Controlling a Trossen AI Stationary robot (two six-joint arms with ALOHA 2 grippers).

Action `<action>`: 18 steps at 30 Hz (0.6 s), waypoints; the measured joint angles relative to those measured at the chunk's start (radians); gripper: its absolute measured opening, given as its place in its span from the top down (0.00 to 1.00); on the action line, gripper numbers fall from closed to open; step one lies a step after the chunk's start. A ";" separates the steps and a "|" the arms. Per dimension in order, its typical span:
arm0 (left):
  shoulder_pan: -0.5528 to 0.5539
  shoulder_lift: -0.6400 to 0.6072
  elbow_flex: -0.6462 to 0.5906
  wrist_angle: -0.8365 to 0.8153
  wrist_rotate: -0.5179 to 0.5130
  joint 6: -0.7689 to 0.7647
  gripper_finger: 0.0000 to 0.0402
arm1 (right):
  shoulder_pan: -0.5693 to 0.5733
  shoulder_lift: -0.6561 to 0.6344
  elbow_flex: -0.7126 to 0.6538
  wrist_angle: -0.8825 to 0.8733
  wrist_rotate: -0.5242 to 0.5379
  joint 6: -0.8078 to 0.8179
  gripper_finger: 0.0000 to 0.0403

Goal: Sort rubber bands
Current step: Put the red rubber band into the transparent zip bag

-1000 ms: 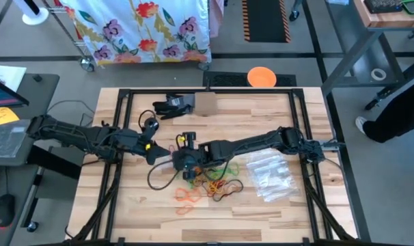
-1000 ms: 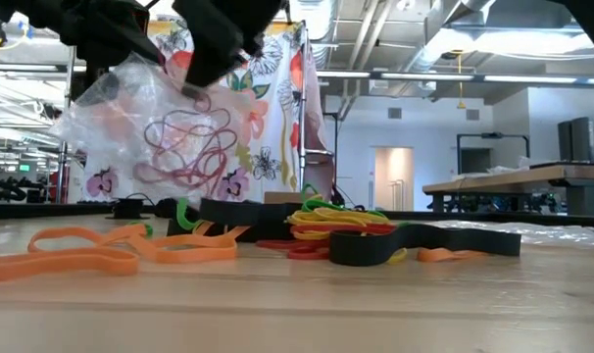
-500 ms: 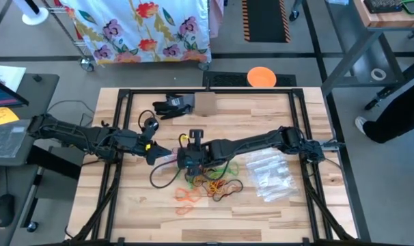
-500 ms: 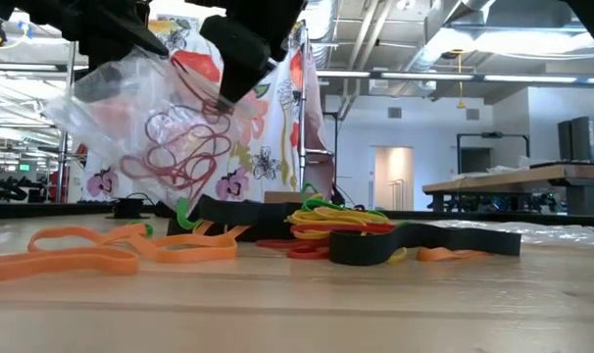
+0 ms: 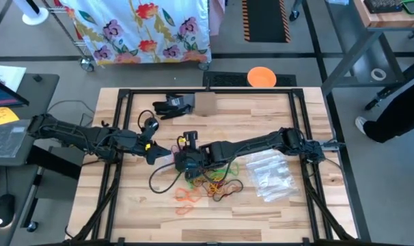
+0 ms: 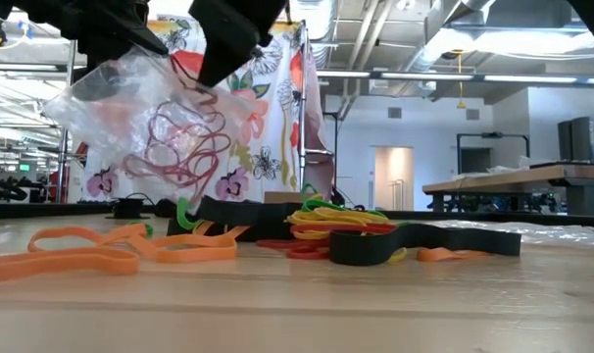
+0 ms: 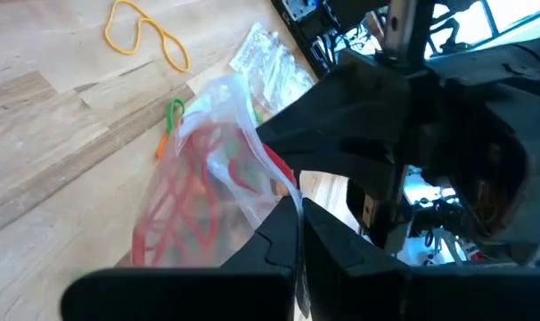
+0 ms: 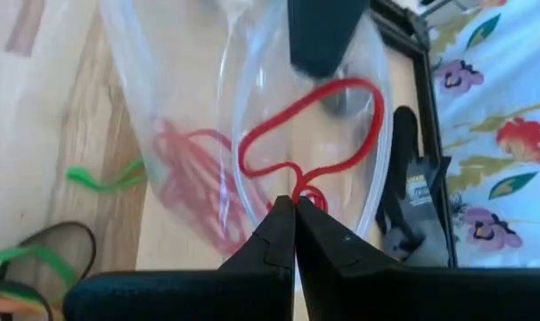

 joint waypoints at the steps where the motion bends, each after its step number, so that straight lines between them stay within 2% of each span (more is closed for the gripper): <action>1: 0.000 0.000 0.000 0.000 0.000 -0.001 1.00 | -0.003 0.000 0.000 -0.012 -0.019 0.002 1.00; 5: 0.000 0.000 0.000 -0.004 -0.002 -0.003 1.00 | -0.020 0.000 0.001 -0.102 -0.156 0.054 1.00; 10: 0.000 0.000 0.000 -0.010 -0.006 -0.004 1.00 | -0.023 0.000 0.001 -0.102 -0.069 0.108 1.00; 15: 0.000 0.000 0.000 -0.010 -0.006 -0.003 1.00 | -0.023 0.001 0.001 -0.057 -0.111 0.040 1.00; 18: 0.000 0.000 0.000 -0.011 -0.006 -0.003 1.00 | -0.022 0.001 0.001 -0.100 -0.129 0.039 1.00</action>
